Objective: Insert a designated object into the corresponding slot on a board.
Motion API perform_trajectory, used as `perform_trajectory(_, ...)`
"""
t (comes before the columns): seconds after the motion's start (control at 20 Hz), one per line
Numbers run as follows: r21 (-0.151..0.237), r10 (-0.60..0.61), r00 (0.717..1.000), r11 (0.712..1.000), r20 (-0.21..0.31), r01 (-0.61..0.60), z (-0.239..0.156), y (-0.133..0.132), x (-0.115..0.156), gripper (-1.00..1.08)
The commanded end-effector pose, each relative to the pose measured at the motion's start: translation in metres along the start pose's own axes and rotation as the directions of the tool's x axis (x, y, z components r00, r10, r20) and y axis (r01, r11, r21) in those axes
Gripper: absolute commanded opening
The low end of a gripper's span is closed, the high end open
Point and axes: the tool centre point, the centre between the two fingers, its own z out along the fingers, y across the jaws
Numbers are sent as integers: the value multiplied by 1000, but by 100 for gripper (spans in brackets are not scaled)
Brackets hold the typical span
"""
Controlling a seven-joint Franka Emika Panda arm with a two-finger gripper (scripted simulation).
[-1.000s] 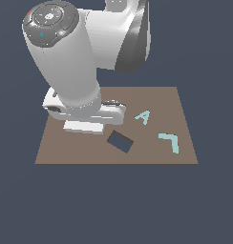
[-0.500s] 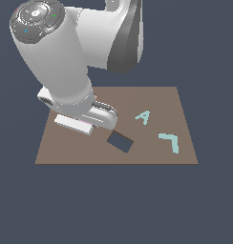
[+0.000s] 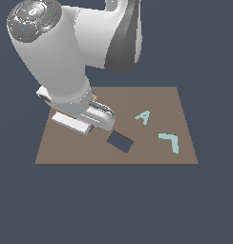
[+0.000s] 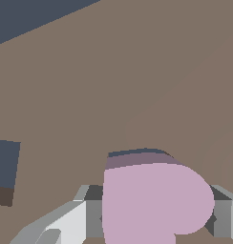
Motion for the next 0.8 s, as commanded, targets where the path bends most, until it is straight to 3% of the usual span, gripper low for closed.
perform_trajectory(0.0, 0, 1, 1000, 1000, 0, -1, 1, 0, 0, -100)
perform_trajectory(0.25, 1, 4, 1000, 1000, -1, -4, 10, 0, 0, -100)
perform_trajectory(0.3, 1, 4, 1000, 1000, -1, -4, 10, 0, 0, 100)
perform_trajectory(0.75, 1, 4, 1000, 1000, -1, -4, 10, 0, 0, 100)
